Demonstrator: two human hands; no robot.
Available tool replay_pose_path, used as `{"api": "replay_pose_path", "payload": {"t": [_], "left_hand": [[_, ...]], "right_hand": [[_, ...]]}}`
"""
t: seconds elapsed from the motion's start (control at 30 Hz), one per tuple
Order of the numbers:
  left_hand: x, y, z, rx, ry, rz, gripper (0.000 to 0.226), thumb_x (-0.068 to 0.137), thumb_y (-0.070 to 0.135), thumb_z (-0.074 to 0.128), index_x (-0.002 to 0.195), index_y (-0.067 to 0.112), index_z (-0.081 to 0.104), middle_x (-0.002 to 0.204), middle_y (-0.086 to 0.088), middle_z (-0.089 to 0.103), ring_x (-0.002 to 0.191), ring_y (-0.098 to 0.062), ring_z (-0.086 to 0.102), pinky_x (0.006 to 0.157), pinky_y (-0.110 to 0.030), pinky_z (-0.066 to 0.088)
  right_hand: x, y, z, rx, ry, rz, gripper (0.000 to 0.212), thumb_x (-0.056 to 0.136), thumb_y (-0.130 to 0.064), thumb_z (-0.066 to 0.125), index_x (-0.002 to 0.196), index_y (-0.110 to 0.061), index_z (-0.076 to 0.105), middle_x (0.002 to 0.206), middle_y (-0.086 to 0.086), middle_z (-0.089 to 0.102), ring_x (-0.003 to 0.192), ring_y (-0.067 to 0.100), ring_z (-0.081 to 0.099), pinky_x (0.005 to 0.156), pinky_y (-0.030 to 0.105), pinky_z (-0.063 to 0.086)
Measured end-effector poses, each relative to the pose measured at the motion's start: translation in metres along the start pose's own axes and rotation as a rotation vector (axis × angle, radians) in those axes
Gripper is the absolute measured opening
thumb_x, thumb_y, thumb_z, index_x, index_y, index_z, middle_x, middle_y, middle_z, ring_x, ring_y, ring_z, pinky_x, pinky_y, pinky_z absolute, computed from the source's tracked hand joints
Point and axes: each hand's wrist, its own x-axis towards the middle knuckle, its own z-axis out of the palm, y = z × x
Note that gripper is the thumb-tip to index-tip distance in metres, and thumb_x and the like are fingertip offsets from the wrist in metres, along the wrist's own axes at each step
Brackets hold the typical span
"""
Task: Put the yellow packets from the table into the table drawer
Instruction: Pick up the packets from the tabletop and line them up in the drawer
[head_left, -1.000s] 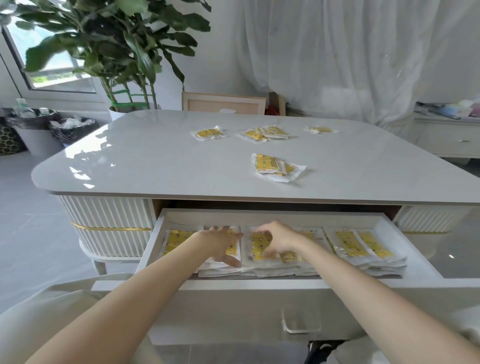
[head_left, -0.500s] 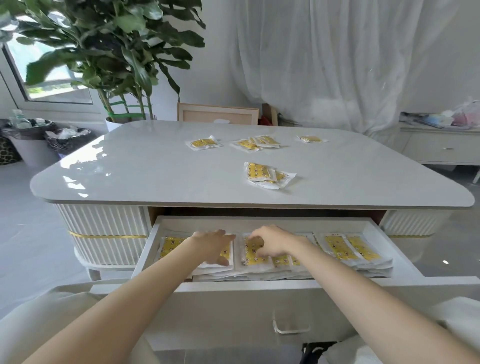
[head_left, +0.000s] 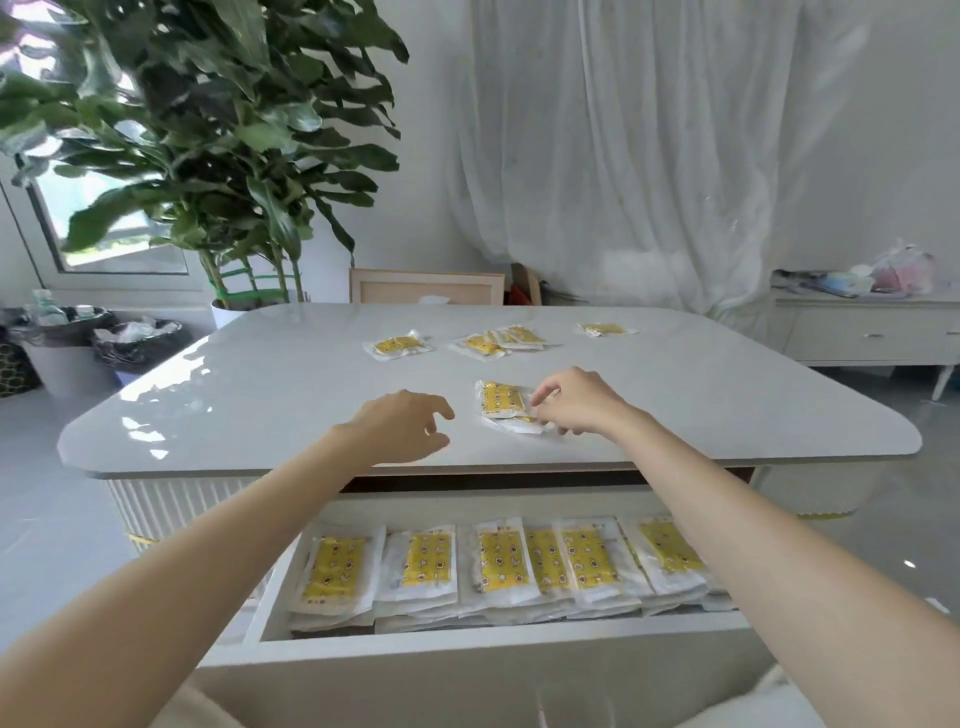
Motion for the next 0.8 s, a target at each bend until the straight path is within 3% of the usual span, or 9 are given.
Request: {"api": "replay_pose_path", "payload": {"t": [0.13,0.47,0.7,0.8], "left_hand": [[0.027,-0.001,-0.021,0.001,0.073,-0.040,0.037,0.093,0.033,0.050,0.131,0.031,0.048,0.123,0.008,0.060,0.111,-0.016,0.055,0.091,-0.029,0.042],[0.148,0.014,-0.019,-0.020,0.192,0.025,0.046,0.097,0.033,0.044,0.142,0.027,0.037,0.135,0.001,0.051,0.119,-0.022,0.052,0.093,-0.035,0.047],[0.265,0.012,0.010,-0.128,0.190,0.021,0.049,0.099,0.036,0.038,0.146,0.032,0.029,0.150,0.002,0.035,0.132,-0.023,0.040,0.102,-0.040,0.041],[0.308,0.009,0.027,-0.132,0.147,0.043,0.048,0.099,0.039,0.034,0.147,0.034,0.027,0.152,0.004,0.031,0.135,-0.024,0.035,0.109,-0.043,0.034]], "right_hand": [[0.029,0.000,-0.013,0.093,0.116,0.051,0.027,0.085,-0.010,0.054,0.106,-0.022,0.067,0.103,-0.002,0.060,0.094,0.018,0.059,0.081,0.030,0.049],[0.141,0.032,-0.025,-0.019,0.264,0.123,0.040,0.090,-0.015,0.048,0.129,-0.021,0.054,0.132,0.002,0.054,0.121,0.023,0.050,0.089,0.031,0.044],[0.252,0.096,-0.017,-0.121,0.232,0.212,0.047,0.098,-0.026,0.042,0.144,-0.015,0.036,0.149,0.008,0.032,0.138,0.031,0.027,0.107,0.040,0.033],[0.293,0.130,-0.008,-0.137,0.211,0.248,0.054,0.099,-0.031,0.038,0.149,-0.019,0.024,0.159,0.004,0.013,0.144,0.031,0.011,0.114,0.044,0.024]]}}
